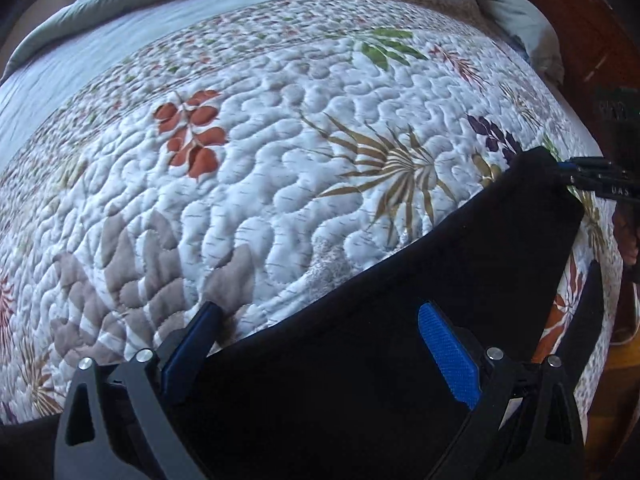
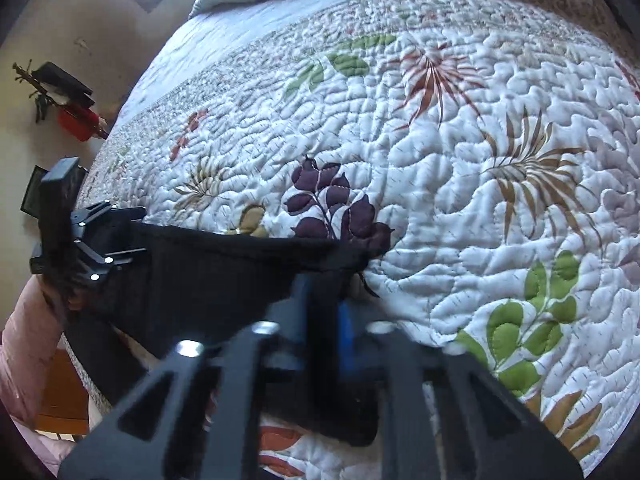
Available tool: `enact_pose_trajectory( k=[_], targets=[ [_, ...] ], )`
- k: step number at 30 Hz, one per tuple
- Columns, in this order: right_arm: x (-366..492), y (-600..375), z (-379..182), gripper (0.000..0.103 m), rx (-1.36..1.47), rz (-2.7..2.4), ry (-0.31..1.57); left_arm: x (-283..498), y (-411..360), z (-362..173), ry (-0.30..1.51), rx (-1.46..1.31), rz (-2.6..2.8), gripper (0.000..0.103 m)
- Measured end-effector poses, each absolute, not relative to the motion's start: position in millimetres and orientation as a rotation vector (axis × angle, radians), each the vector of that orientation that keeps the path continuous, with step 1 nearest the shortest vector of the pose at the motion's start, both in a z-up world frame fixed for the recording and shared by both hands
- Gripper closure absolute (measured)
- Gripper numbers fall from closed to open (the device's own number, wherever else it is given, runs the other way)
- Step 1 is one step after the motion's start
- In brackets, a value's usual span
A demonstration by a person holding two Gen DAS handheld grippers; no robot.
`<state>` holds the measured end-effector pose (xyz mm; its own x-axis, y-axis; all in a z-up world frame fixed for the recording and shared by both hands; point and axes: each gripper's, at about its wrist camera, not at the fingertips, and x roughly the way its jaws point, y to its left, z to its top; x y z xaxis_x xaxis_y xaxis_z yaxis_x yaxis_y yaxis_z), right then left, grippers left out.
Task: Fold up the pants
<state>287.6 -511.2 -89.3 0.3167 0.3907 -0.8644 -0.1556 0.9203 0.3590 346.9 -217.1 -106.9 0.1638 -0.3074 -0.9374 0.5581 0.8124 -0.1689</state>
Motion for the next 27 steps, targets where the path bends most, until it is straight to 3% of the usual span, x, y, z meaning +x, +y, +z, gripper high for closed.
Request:
enact_pose_trajectory(
  k=[11,22,23,25,26,27],
  targets=[
    [257,-523,-20,0.099,0.256,0.507,0.947,356,-227,-105,1.240,0.241,-0.677,0.004],
    [237,-516,12,0.099,0.224,0.580,0.851,357,-221,-95,1.218,0.137,-0.928,0.007],
    [237,-517,12,0.099,0.224,0.575,0.854,353,-218,-94,1.212,0.146,-0.934,0.016],
    [238,-518,9,0.099,0.229,0.574,0.858,347,-218,-93,1.194,0.182,-0.928,0.045],
    [238,-518,7,0.099,0.228,0.572,0.861,345,-216,-93,1.195,0.189,-0.922,0.071],
    [238,-516,5,0.099,0.223,0.563,0.865,344,-215,-93,1.206,0.180,-0.929,0.087]
  ],
)
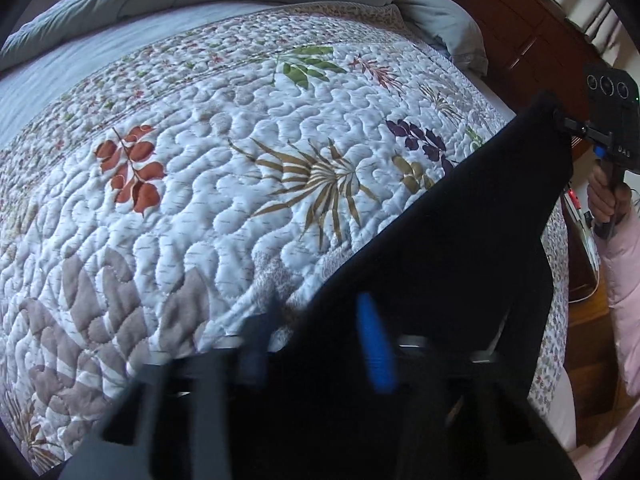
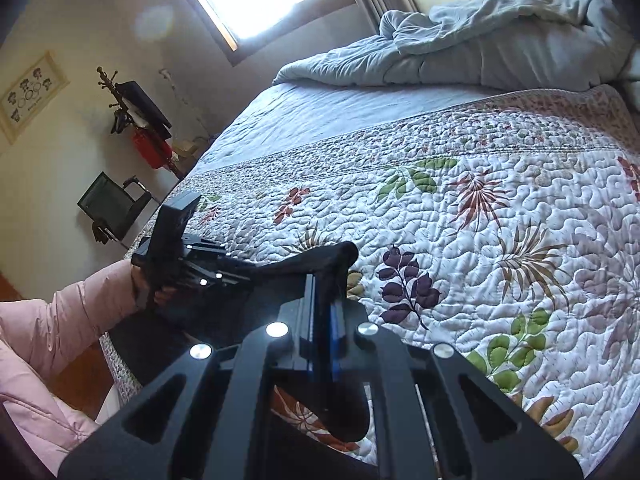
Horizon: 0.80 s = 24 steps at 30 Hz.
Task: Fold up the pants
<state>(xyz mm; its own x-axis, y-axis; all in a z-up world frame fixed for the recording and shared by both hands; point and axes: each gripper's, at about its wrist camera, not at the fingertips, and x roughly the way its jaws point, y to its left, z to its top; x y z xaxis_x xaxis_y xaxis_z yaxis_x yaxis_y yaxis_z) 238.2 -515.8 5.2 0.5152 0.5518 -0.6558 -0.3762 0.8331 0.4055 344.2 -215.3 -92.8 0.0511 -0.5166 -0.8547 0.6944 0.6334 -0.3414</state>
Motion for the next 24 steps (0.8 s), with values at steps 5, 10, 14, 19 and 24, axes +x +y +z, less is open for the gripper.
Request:
enact_pose_trajectory(
  k=[5,10,14,19,24],
  targets=[
    [238,-518,-5,0.099,0.219,0.486,0.873,320,-206,-69,1.118,0.193,-0.861,0.097],
    [219,-516,-8,0.098,0.184,0.413,0.837,250,-202,-20,0.937,0.260,-0.739,0.097],
    [186,-504,-16,0.098,0.132,0.365,0.817,190,-207,-15,0.899,0.316,-0.706,0.097],
    [136,-488,-41,0.085,0.113,0.325,0.854,143,-194,-46,1.009,0.269,-0.705,0.097],
    [97,-483,-68,0.057,0.217,0.281,0.930,122,-181,-84,1.091,0.231,-0.648,0.097]
  ],
)
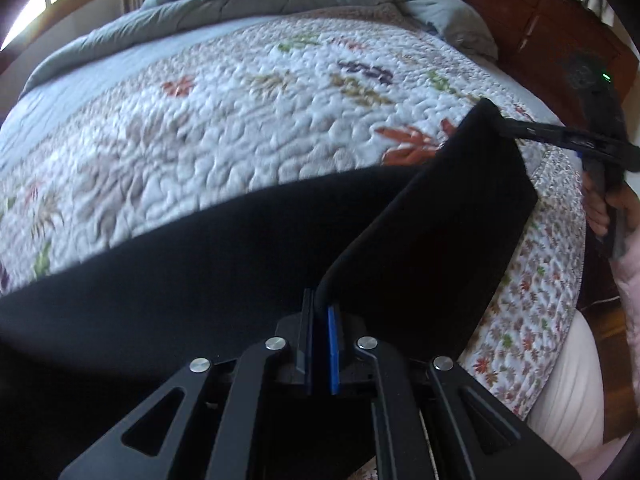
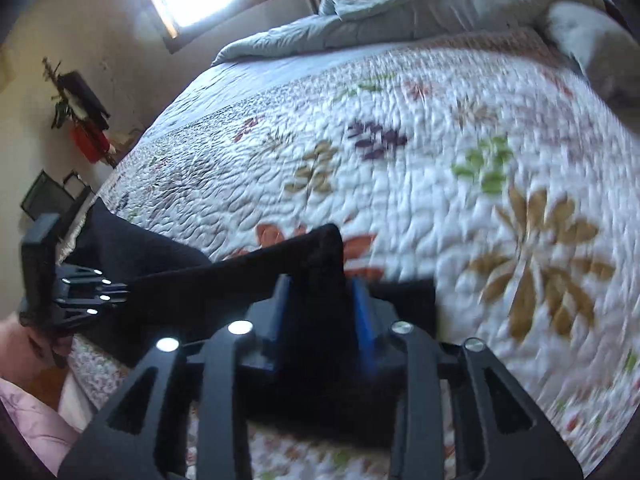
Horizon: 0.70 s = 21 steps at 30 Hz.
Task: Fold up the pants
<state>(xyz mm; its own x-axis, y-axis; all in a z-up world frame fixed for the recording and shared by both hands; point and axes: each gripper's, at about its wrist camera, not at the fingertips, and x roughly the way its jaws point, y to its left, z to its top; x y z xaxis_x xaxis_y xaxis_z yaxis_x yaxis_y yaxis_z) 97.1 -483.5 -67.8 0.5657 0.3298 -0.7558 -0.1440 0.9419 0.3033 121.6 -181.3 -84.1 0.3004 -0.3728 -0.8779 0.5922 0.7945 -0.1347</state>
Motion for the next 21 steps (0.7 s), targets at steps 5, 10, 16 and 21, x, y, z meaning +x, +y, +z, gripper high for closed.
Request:
enact_pose_trajectory(
  k=[5,10,16,21],
  targets=[
    [64,-485,-77,0.023,0.400,0.243,0.974,119,-180,-94,1.091,0.206,-0.606,0.096],
    [63,-487,-64,0.018,0.526,0.249,0.955,114,-182,-93,1.072,0.248,-0.589,0.095],
    [122,-489,-46,0.015,0.451,0.240,1.011,109,-184,-90,1.070,0.273,-0.574,0.092],
    [162,-484,-83,0.016,0.408,0.239,1.217,111,-182,-90,1.086,0.238,-0.573,0.089]
  ],
)
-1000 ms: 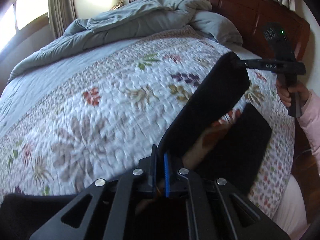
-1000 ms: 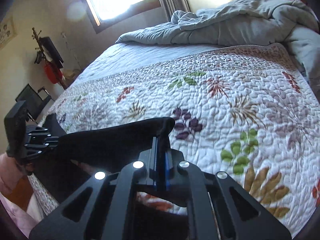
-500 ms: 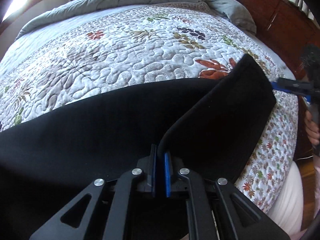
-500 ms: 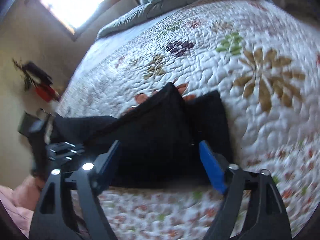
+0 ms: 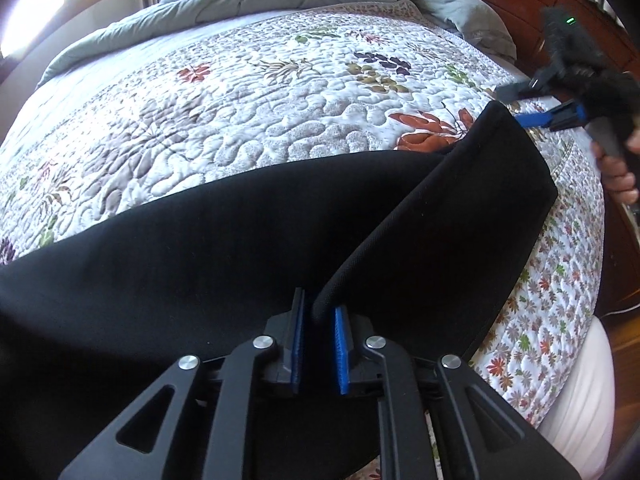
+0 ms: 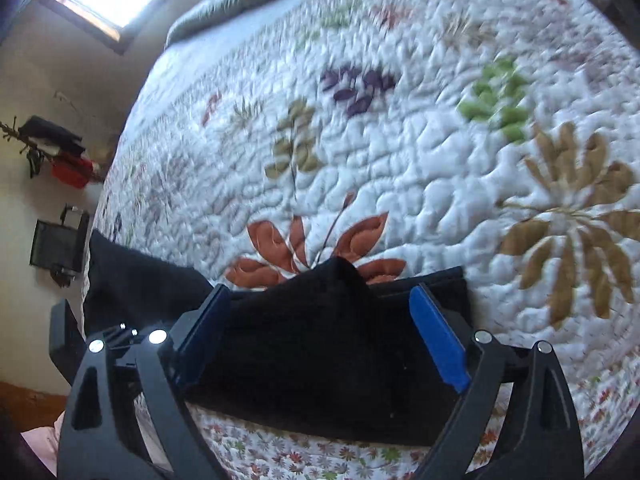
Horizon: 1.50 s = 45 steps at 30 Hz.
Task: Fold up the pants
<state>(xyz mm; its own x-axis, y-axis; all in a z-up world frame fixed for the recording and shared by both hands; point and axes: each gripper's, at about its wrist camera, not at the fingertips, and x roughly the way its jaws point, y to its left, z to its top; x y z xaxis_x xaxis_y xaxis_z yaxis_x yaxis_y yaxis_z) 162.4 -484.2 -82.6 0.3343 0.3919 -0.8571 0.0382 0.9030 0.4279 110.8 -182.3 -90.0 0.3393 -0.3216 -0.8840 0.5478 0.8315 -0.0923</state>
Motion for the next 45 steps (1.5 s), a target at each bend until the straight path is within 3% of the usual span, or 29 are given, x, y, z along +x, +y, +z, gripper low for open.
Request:
enact_pose_trajectory(
  k=[4,9,11,13,14,20,25,28,30,33,34,35,39,41,43,45],
  targets=[
    [163,-486,-80,0.095,0.445,0.290,1.179,112,-183,-91,1.096,0.228,-0.570,0.087],
    [127,-490,-18,0.094,0.521,0.526,0.855,111,-183,-90,1.093,0.215,-0.557,0.083],
    [108,-489,-4,0.083,0.508,0.578,0.787,110,-184,-90,1.094,0.208,-0.557,0.077],
    [82,-487,-6,0.041,0.453,0.590,0.783,107,-186,-90,1.092,0.209,-0.557,0.073],
    [66,-489,-12,0.034,0.441,0.597,0.801,106,-187,-91,1.089,0.214,-0.558,0.072],
    [1,-490,-64,0.034,0.509,0.510,0.970,95,-194,-91,1.079,0.271,-0.564,0.063],
    [-9,-507,-86,0.013,0.657,0.372,1.041,85,-184,-83,1.120,0.233,-0.581,0.056],
    [-3,-508,-110,0.012,0.764,0.322,1.139,86,-156,-75,1.190,0.104,-0.585,0.055],
    [-2,-502,-114,0.011,0.741,0.308,1.147,96,-122,-69,1.225,-0.041,-0.521,0.048],
    [0,-496,-111,0.015,0.741,0.312,1.141,119,-66,-67,1.258,-0.269,-0.386,0.048],
    [1,-493,-111,0.031,0.754,0.321,1.142,126,-54,-67,1.261,-0.306,-0.348,0.048],
    [2,-491,-112,0.040,0.765,0.328,1.155,132,-45,-67,1.262,-0.328,-0.317,0.048],
    [3,-487,-119,0.043,0.793,0.321,1.173,157,-25,-63,1.251,-0.429,-0.298,0.046],
    [3,-487,-118,0.052,0.803,0.322,1.169,171,-20,-66,1.269,-0.478,-0.285,0.045],
    [4,-491,-120,0.073,0.805,0.320,1.196,183,-15,-73,1.299,-0.515,-0.268,0.044],
    [4,-494,-118,0.086,0.800,0.312,1.200,190,-12,-80,1.324,-0.552,-0.257,0.052]
  ],
)
